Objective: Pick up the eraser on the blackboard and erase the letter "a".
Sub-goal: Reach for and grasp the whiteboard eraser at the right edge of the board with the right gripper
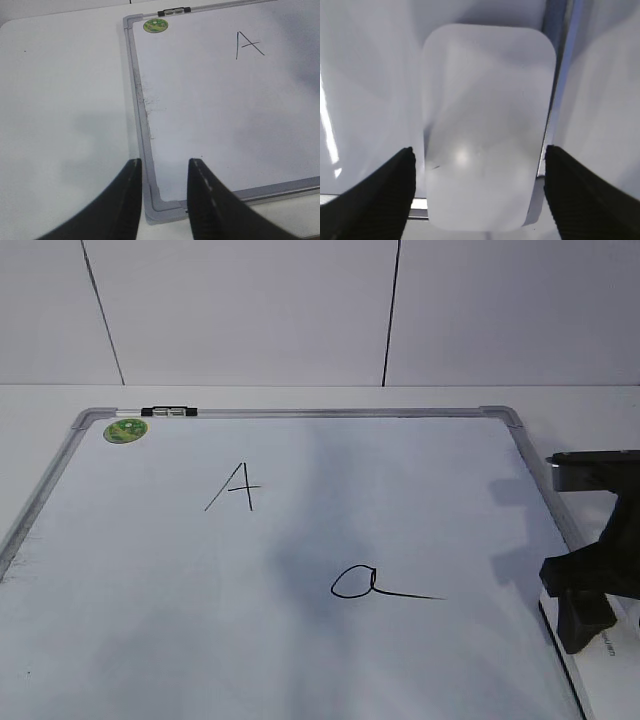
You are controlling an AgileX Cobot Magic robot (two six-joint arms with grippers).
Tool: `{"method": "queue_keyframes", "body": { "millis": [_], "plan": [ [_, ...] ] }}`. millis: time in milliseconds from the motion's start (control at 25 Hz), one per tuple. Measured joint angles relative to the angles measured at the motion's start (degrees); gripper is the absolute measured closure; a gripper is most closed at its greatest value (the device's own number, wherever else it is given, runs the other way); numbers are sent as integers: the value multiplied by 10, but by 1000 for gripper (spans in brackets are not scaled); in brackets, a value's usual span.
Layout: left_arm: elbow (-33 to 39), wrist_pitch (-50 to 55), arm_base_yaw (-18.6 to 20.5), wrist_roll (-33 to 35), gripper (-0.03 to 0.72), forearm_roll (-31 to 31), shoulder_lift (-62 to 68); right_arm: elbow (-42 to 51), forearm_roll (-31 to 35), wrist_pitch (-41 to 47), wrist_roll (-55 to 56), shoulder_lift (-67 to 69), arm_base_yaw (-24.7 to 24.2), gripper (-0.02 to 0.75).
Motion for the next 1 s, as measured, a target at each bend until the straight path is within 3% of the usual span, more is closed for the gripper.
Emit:
{"method": "queue_keyframes", "body": {
  "millis": [1000],
  "plan": [
    [0,0,0,0,449,0,0,32,5,-47,15,0,0,106]
  ]
}}
